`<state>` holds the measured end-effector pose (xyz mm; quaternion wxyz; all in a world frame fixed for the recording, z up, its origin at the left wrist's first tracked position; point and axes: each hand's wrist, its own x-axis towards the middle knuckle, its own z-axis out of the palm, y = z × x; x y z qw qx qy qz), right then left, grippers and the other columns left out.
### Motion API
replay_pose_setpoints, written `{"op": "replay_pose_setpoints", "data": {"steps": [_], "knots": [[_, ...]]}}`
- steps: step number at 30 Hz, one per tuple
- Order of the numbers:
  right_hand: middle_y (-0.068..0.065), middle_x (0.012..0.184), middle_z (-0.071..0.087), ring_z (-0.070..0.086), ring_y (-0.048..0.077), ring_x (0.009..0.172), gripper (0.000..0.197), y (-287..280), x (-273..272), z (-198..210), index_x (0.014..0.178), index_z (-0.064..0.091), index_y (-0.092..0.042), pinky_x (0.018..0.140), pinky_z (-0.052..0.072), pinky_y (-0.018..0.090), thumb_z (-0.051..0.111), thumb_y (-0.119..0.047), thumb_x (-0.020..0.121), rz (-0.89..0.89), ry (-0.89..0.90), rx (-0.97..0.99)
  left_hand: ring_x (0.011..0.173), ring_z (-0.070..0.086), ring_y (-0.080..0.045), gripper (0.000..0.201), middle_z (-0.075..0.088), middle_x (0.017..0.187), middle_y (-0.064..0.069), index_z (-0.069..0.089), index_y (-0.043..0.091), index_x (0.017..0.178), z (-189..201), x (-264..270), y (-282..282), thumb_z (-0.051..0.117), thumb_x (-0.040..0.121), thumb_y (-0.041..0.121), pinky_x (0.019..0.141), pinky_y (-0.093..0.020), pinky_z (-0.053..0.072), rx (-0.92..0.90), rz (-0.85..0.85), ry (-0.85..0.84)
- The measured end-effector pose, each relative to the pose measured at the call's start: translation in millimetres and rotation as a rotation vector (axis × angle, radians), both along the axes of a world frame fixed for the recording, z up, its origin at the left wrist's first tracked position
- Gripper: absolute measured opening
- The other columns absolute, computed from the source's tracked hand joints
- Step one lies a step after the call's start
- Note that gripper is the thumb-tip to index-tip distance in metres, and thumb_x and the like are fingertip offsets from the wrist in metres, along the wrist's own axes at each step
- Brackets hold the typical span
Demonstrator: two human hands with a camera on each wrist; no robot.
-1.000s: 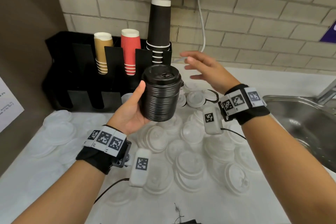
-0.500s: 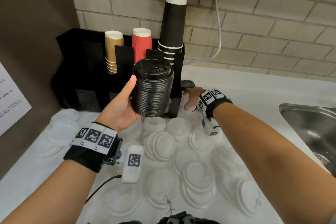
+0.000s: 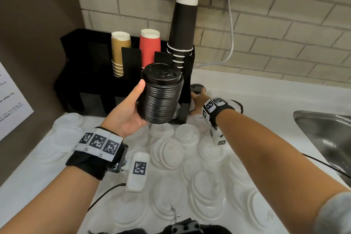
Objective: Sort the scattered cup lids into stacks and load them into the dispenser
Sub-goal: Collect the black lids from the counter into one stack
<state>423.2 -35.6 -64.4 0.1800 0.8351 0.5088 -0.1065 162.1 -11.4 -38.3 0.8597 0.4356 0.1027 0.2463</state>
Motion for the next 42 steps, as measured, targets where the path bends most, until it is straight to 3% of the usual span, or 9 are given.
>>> {"op": "replay_pose_setpoints", "data": {"steps": [4, 9, 13, 17, 23, 29, 32, 38, 42], "knots": [[0.003, 0.14, 0.022, 0.027, 0.044, 0.133, 0.07, -11, -3, 8, 0.143, 0.016, -0.036, 0.105, 0.034, 0.053, 0.045, -0.056, 0.083, 0.028, 0.008, 0.072, 0.121, 0.06, -0.026, 0.058, 0.063, 0.131, -0.009, 0.071, 0.019, 0.118, 3, 0, 0, 0.072, 0.073, 0.055, 0.085, -0.038, 0.056, -0.011, 0.003, 0.002], [0.0, 0.095, 0.05, 0.057, 0.022, 0.076, 0.077, -23, 9, 50, 0.13, 0.027, -0.044, 0.058, 0.046, 0.028, 0.068, -0.053, 0.066, -0.045, 0.207, -0.039, 0.126, 0.056, -0.025, 0.059, 0.06, 0.135, -0.008, 0.068, 0.02, 0.123, 4, -3, 3, 0.07, 0.076, 0.056, 0.09, -0.038, 0.054, 0.008, -0.01, -0.032], [0.005, 0.122, 0.058, 0.061, 0.023, 0.102, 0.064, -13, 9, 62, 0.133, 0.049, -0.018, 0.081, 0.05, 0.028, 0.069, -0.047, 0.08, -0.066, 0.17, -0.179, 0.126, 0.055, -0.026, 0.062, 0.059, 0.136, -0.008, 0.067, 0.02, 0.125, 2, 0, 5, 0.073, 0.075, 0.057, 0.09, -0.038, 0.053, -0.003, -0.014, -0.048], [0.002, 0.14, 0.051, 0.049, 0.023, 0.125, 0.05, -9, 7, 42, 0.137, 0.051, -0.018, 0.109, 0.038, 0.039, 0.056, -0.038, 0.091, 0.003, 0.025, -0.284, 0.124, 0.057, -0.025, 0.06, 0.061, 0.134, -0.008, 0.068, 0.021, 0.122, 0, 1, 5, 0.073, 0.074, 0.056, 0.088, -0.037, 0.054, 0.001, -0.011, -0.039], [0.004, 0.101, 0.06, 0.06, 0.029, 0.104, 0.046, -3, 6, 33, 0.131, 0.053, -0.022, 0.098, 0.048, 0.042, 0.05, -0.032, 0.087, 0.082, -0.024, -0.33, 0.122, 0.059, -0.023, 0.053, 0.063, 0.131, -0.007, 0.07, 0.023, 0.119, 1, -3, 9, 0.066, 0.077, 0.055, 0.086, -0.036, 0.055, -0.009, 0.03, -0.035], [0.0, 0.123, 0.054, 0.052, 0.017, 0.085, 0.076, 6, 7, 38, 0.154, 0.013, -0.022, 0.066, 0.038, 0.023, 0.056, -0.03, 0.092, 0.048, -0.014, -0.131, 0.121, 0.06, -0.022, 0.047, 0.064, 0.129, -0.005, 0.071, 0.025, 0.117, -1, -1, 9, 0.057, 0.083, 0.054, 0.085, -0.035, 0.056, -0.002, 0.046, -0.035], [0.008, 0.146, 0.04, 0.053, 0.025, 0.096, 0.069, 11, 12, 36, 0.153, 0.016, -0.022, 0.053, 0.03, 0.021, 0.052, -0.023, 0.094, 0.037, -0.004, -0.031, 0.122, 0.059, -0.024, 0.047, 0.063, 0.131, -0.007, 0.071, 0.023, 0.118, -2, 0, 9, 0.055, 0.084, 0.051, 0.086, -0.037, 0.056, -0.017, 0.056, -0.04], [0.007, 0.155, 0.026, 0.034, 0.029, 0.137, 0.052, 18, 24, 24, 0.146, 0.039, -0.025, 0.103, 0.036, 0.036, 0.048, -0.018, 0.096, 0.069, -0.028, -0.252, 0.12, 0.061, -0.024, 0.046, 0.065, 0.129, -0.007, 0.073, 0.023, 0.115, 0, -1, 11, 0.057, 0.082, 0.051, 0.084, -0.038, 0.056, -0.016, 0.076, -0.024], [0.004, 0.139, 0.049, 0.052, 0.026, 0.116, 0.061, 17, 30, 18, 0.15, 0.028, -0.031, 0.092, 0.045, 0.034, 0.047, -0.026, 0.093, 0.074, -0.027, -0.258, 0.121, 0.06, -0.025, 0.049, 0.063, 0.131, -0.009, 0.071, 0.022, 0.116, 0, 0, 12, 0.06, 0.079, 0.052, 0.085, -0.039, 0.056, -0.021, 0.094, -0.015]]}}
